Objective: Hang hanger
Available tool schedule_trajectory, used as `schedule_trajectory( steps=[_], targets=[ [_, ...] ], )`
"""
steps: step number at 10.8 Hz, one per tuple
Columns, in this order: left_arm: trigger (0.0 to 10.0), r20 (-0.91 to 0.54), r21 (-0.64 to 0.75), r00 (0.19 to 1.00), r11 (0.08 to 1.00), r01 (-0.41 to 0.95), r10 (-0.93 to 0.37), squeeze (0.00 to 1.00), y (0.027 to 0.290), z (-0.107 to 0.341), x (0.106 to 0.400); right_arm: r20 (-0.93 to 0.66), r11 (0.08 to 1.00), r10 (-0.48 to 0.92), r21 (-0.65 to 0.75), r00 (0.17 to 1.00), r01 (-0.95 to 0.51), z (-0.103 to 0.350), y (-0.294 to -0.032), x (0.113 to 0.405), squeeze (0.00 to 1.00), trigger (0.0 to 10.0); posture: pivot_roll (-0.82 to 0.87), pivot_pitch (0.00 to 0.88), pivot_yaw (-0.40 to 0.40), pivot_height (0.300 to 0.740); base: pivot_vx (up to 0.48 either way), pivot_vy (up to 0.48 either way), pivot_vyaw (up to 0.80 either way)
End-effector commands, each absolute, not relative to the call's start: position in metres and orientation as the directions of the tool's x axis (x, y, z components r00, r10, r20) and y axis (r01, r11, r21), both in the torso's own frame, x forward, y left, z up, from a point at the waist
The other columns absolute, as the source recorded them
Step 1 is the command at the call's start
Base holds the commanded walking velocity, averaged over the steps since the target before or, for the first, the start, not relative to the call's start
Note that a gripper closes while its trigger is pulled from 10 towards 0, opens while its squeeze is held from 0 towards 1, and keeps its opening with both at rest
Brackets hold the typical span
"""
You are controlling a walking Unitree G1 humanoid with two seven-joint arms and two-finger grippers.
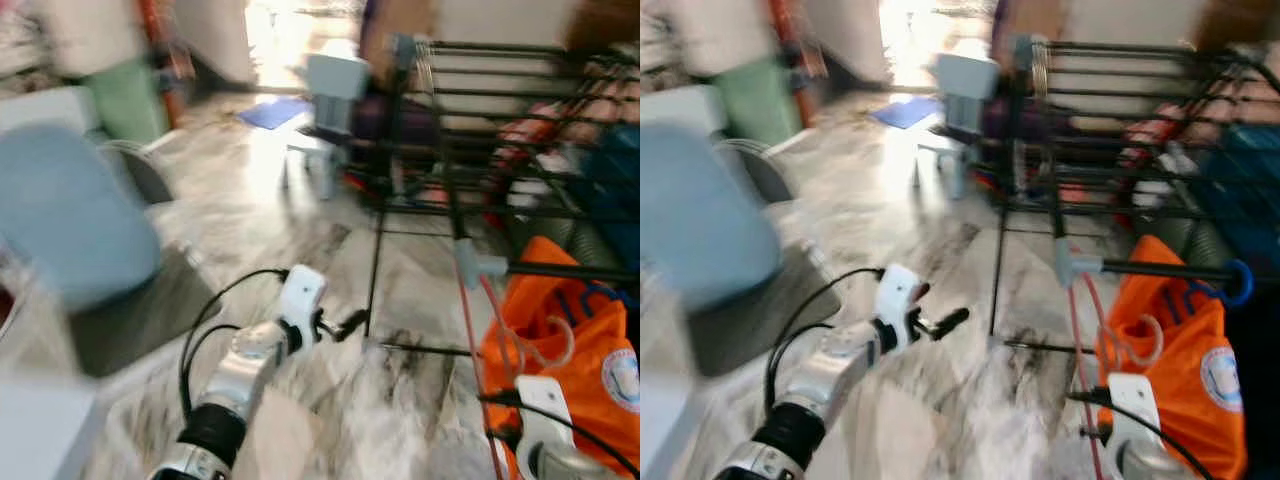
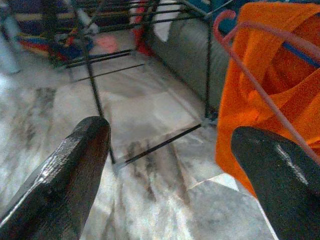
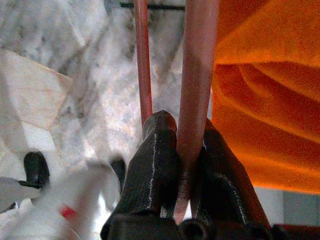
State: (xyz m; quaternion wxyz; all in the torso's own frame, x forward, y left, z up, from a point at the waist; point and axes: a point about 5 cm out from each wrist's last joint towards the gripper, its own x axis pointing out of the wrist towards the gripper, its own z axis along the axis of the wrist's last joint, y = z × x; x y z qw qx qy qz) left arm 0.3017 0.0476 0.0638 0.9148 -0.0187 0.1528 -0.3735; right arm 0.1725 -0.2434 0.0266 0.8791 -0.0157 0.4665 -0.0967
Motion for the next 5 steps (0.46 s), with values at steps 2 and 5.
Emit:
schedule_trajectory(
  steps=[2, 5],
  targets=[
    [10.0, -0.255, -0.138, 0.657, 0.699, 0.702, -0.71, 0.0, 0.037, 0.0682, 0.301, -0.808, 0.975, -0.217, -0.145, 0.548, 0.171, 0.0309, -0.2536, 0.1724, 0.0, 10.0, -0.09, 0.0, -0.028, 0.74, 0.371, 0.0, 0.0],
    [10.0, -0.261, -0.134, 0.652, 0.696, 0.705, -0.711, 0.0, 0.0375, 0.0675, 0.3001, -0.795, 0.956, -0.264, -0.141, 0.547, 0.257, 0.0313, -0.2617, 0.1727, 0.0, 10.0, -0.08, 0.0, -0.027, 0.74, 0.2, 0.0, 0.0]
  ],
)
